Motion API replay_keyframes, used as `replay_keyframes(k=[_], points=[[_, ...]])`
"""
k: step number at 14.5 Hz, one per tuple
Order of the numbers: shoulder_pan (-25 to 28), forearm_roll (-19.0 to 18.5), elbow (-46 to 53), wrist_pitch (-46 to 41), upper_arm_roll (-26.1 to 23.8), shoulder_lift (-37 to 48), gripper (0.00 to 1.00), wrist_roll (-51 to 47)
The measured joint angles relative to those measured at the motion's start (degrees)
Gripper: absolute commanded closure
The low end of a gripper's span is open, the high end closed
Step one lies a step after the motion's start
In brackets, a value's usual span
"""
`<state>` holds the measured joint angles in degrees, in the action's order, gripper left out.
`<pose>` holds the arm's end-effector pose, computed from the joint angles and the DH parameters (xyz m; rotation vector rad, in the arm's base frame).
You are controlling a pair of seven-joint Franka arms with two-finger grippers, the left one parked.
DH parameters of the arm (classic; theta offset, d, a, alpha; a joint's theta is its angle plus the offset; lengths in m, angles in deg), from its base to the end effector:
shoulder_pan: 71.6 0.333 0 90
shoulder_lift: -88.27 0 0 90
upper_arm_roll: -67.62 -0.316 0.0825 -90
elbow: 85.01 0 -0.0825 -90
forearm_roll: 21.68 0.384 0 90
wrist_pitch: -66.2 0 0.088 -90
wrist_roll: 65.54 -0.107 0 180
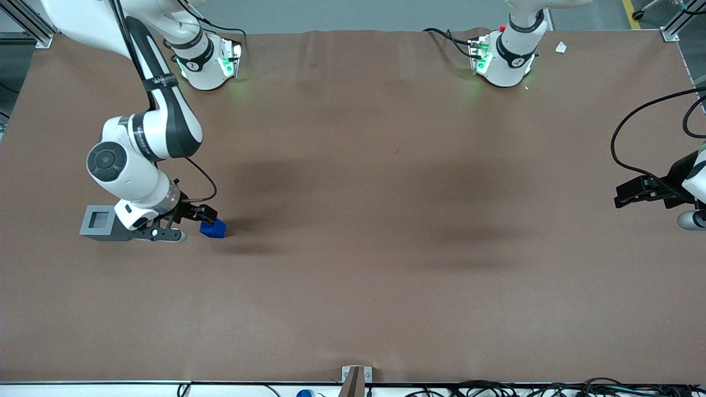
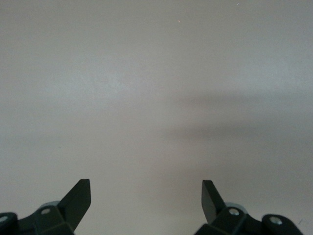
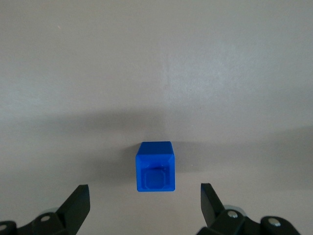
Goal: Insert blue part into gray base with right arm
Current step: 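Close the right gripper on the blue cube and lift it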
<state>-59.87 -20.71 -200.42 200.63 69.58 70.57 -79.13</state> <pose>0.5930 0.1030 0.3019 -3.1326 0.1201 -0.0351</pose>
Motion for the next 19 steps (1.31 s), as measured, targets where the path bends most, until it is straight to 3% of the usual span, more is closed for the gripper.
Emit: replay_keyframes(k=[12,15,16,19], points=[[0.0,0.0,-2.1,8.9,0.0,-6.8,0.00,0.0],[0.0,0.0,-2.2,9.3,0.0,-7.3,0.05,0.0],[0.0,0.0,-2.2,9.3,0.0,-7.3,0.15,0.0],[0.0,0.0,-2.2,9.3,0.0,-7.3,0.74,0.0]])
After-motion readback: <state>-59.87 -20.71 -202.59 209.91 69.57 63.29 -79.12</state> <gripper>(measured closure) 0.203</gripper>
